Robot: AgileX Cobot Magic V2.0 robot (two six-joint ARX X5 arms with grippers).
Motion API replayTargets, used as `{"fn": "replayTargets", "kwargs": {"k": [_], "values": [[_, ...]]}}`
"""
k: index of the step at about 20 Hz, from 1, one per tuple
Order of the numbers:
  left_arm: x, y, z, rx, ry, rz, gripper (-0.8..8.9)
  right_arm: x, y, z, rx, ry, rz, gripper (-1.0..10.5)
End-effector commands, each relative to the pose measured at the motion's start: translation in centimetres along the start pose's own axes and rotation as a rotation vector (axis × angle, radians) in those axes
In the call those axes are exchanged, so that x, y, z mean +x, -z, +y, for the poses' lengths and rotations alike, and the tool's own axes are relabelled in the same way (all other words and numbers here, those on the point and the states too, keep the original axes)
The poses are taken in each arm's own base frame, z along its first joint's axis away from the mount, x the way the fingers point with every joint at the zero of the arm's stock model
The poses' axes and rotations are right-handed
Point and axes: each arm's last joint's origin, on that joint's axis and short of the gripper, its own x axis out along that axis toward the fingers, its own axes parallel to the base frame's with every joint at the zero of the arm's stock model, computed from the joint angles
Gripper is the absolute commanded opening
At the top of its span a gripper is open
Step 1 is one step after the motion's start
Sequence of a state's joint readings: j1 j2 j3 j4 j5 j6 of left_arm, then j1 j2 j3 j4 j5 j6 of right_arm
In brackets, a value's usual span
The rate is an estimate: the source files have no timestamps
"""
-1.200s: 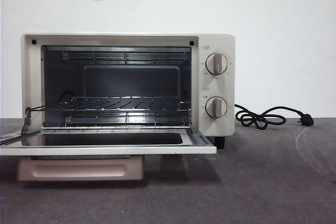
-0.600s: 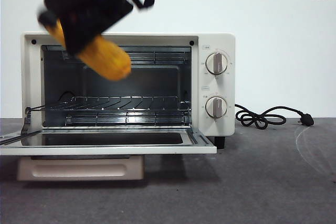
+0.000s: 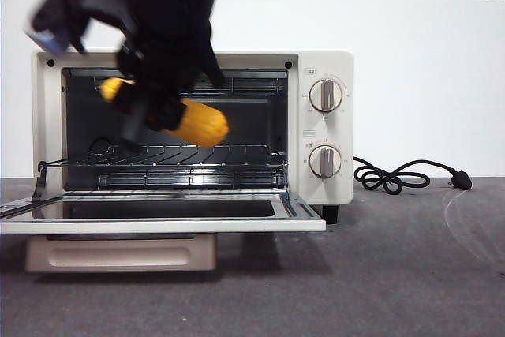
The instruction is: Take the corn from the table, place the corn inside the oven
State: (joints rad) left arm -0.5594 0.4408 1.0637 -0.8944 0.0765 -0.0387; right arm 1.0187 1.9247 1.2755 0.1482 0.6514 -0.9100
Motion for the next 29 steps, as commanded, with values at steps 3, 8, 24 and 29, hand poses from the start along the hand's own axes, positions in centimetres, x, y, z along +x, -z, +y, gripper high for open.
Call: {"fn": "replayTargets", "kwargs": {"k": [3, 8, 24, 29], "values": [[0.1, 0.3, 0.1, -0.009, -0.032, 0.013, -0.06, 1.9, 1.8, -0.4, -0.022, 0.013, 0.066, -0.1], [0.1, 0.3, 0.2, -0.001, -0.049, 0.013, -0.06, 2.6, 2.7, -1.0, -0.008, -0.009, 0.053, 0.4], [0.2, 0.2, 0.2, 0.018, -0.079, 0.014, -0.06, 0.8, 0.3, 0.5, 0.024, -0.035, -0.022, 3.5], [0.2, 0.2, 0.4, 0.037, -0.130, 0.011, -0.06, -1.2, -1.6, 1.8, 0.013, -0.010, -0.033, 3.5]]}}
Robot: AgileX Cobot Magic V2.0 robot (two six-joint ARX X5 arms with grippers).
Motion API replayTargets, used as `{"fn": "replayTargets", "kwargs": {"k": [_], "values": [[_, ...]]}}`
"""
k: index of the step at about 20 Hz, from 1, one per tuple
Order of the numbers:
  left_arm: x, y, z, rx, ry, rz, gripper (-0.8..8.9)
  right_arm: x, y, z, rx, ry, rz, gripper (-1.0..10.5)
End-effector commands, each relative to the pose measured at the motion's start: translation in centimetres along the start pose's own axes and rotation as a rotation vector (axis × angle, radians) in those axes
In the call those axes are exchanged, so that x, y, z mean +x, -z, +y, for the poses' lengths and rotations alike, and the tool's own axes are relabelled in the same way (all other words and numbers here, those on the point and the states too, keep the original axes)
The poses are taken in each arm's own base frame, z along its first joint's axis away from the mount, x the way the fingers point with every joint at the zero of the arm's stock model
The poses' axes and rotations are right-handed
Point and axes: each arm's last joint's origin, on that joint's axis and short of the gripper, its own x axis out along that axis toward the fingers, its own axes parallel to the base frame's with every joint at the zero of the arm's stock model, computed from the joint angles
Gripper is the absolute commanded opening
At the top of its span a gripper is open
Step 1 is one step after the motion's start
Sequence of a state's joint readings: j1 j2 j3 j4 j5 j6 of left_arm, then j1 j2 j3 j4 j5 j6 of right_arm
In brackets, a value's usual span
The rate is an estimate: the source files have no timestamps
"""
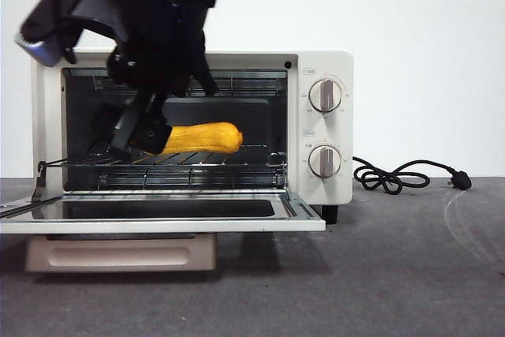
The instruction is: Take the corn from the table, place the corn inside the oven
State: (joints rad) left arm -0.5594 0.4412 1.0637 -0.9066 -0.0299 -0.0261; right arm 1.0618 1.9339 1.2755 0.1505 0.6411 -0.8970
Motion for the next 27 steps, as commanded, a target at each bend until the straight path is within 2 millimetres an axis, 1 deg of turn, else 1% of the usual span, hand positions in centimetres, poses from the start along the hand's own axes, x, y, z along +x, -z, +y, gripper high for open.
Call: {"fn": "replayTargets", "kwargs": {"k": [1, 4, 7, 10, 12, 13, 18, 20, 22, 25, 27], "values": [[0.2, 0.0, 0.1, 0.044, -0.048, -0.001, -0.06, -1.0, -1.1, 0.8, 0.035, 0.034, 0.013, 3.5], [0.5, -0.3, 0.4, 0.092, -0.165, -0.014, -0.06, -3.5, -2.8, 1.1, 0.085, 0.044, -0.024, 3.5], [1.2, -1.0, 0.7, 0.144, -0.261, -0.037, -0.07, -6.7, -3.9, 1.1, 0.149, -0.005, -0.061, 3.4], [2.6, -1.8, 0.6, 0.172, -0.261, -0.043, -0.07, -9.8, -4.2, 1.0, 0.184, -0.072, -0.059, 3.4], [4.1, -2.2, 0.5, 0.190, -0.261, -0.012, -0.07, -11.9, -4.0, 0.8, 0.211, -0.119, -0.043, 3.4], [5.1, -2.3, 0.6, 0.193, -0.263, 0.013, -0.08, -13.0, -3.6, 0.5, 0.235, -0.141, -0.026, 3.3], [8.0, -2.2, 0.8, 0.213, -0.270, 0.119, -0.08, -15.5, -2.1, -0.8, 0.318, -0.200, 0.041, 1.2], [9.1, -2.1, 1.0, 0.208, -0.237, 0.153, -0.08, -16.2, -1.3, -1.4, 0.339, -0.211, 0.073, 0.5], [10.6, -1.9, 1.4, 0.186, -0.167, 0.199, -0.08, -17.3, -0.3, -2.3, 0.344, -0.220, 0.107, -0.1], [12.6, -1.4, 2.9, 0.091, -0.031, 0.261, -0.08, -18.4, 1.4, -4.4, 0.367, -0.222, 0.140, -0.1], [13.1, -0.8, 4.2, -0.005, 0.067, 0.300, -0.08, -18.5, 2.7, -6.0, 0.443, -0.269, 0.148, -0.1]]}}
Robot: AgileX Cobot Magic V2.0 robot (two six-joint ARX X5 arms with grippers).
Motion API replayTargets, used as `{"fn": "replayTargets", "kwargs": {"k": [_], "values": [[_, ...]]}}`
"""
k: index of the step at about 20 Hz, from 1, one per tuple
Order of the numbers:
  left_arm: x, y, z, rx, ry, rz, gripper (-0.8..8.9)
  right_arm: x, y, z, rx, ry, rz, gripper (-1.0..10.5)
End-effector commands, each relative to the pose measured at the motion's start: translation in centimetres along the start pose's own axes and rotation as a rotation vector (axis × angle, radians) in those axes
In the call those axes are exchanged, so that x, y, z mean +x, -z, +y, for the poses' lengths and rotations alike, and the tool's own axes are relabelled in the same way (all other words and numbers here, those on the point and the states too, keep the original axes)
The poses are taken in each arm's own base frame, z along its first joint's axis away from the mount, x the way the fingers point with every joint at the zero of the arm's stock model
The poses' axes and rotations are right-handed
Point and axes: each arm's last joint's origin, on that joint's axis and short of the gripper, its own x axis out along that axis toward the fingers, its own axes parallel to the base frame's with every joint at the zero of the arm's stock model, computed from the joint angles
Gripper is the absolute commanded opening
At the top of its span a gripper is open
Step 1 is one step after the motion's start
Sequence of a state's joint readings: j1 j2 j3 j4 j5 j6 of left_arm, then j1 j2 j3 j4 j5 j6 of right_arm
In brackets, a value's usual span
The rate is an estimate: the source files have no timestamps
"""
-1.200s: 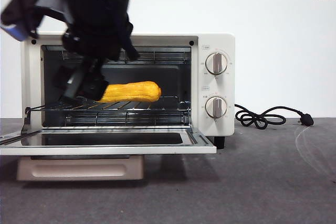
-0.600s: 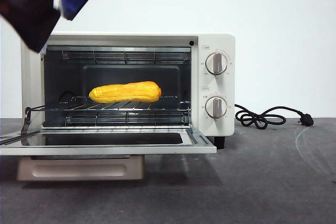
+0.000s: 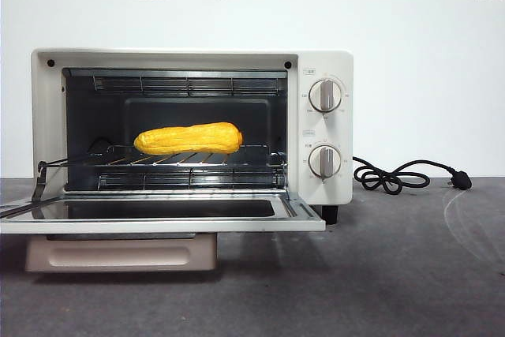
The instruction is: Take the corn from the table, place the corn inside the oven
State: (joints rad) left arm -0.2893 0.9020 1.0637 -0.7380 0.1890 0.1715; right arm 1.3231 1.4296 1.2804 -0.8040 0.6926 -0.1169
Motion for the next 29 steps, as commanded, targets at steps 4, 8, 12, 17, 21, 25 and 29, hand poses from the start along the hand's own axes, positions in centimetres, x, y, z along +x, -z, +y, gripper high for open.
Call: {"fn": "replayTargets", "kwargs": {"k": [4, 8, 12, 17, 21, 25, 29], "values": [[-0.4, 2.0, 3.5, -0.224, 0.151, 0.050, -0.08, 1.2, 2.1, -6.3, 0.314, -0.346, -0.004, -0.1], [-0.9, 3.7, 5.2, -0.339, 0.232, 0.060, -0.09, 3.6, 5.1, -11.3, 0.517, -0.676, -0.015, -0.1], [2.0, 7.3, 6.7, -0.488, 0.275, 0.172, -0.09, 4.5, 8.7, -15.5, 0.631, -0.922, -0.136, -0.1], [6.2, 11.5, 9.5, -0.692, 0.294, 0.320, -0.09, 4.8, 12.4, -19.1, 0.746, -0.830, -0.157, -0.1], [8.9, 13.2, 11.5, -0.811, 0.299, 0.367, -0.08, 4.8, 13.7, -20.3, 0.790, -0.773, -0.161, -0.1], [11.2, 14.8, 12.6, -0.875, 0.301, 0.418, -0.08, 4.8, 13.8, -20.3, 0.791, -0.772, -0.162, -0.1], [13.0, 16.9, 13.2, -0.911, 0.230, 0.542, -0.08, 4.8, 13.8, -20.3, 0.791, -0.771, -0.161, -0.1]]}}
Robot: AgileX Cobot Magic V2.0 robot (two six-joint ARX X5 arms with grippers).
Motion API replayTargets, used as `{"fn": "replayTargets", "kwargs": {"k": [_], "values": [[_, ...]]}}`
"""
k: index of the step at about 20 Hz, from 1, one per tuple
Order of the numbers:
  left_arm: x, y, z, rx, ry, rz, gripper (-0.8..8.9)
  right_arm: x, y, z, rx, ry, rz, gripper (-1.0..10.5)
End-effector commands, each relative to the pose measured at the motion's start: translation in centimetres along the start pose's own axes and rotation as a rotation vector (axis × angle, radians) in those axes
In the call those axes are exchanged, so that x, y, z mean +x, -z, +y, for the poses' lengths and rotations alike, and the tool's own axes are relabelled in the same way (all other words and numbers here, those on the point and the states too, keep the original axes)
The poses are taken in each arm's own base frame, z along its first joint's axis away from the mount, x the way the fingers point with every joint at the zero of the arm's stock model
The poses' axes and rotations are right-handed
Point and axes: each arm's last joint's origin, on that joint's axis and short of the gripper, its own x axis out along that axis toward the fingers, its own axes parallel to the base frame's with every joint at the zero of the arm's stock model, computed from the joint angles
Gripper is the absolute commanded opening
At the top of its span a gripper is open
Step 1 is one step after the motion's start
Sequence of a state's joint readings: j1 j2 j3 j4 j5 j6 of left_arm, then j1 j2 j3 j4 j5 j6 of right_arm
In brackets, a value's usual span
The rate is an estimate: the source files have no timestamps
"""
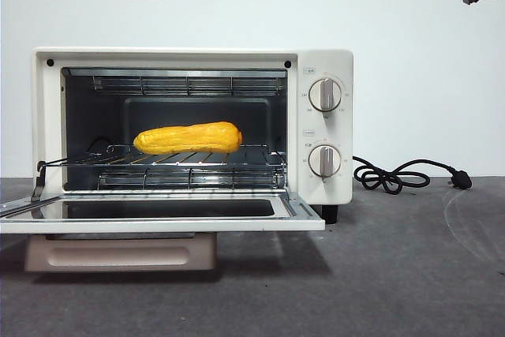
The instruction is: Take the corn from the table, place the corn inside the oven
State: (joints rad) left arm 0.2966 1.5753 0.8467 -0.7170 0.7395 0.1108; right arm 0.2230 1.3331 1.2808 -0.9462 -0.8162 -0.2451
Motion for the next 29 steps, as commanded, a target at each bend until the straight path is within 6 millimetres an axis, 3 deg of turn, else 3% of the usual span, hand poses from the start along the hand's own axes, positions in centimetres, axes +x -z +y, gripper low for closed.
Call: {"fn": "replayTargets", "kwargs": {"k": [1, 5, 13, 20, 29], "values": [[1.0, 0.2, 1.2, -0.046, -0.060, 0.050, -0.08, 0.2, 0.0, -0.1, -0.009, -0.008, 0.002, -0.1], [2.7, 0.3, 2.2, -0.087, -0.056, 0.126, -0.08, 0.2, 0.0, -0.1, -0.014, -0.007, 0.001, -0.1], [5.5, 1.8, 1.0, -0.021, -0.014, 0.343, -0.09, 0.1, -0.2, -0.2, -0.033, 0.001, -0.013, -0.1], [5.2, 2.1, 0.4, -0.063, 0.224, 0.323, -0.09, 0.1, -0.2, -0.2, -0.031, 0.001, -0.011, -0.1], [4.1, 1.7, 0.2, -0.079, 0.336, 0.239, -0.08, 0.1, -0.1, -0.2, -0.023, -0.001, -0.004, -0.1]]}}
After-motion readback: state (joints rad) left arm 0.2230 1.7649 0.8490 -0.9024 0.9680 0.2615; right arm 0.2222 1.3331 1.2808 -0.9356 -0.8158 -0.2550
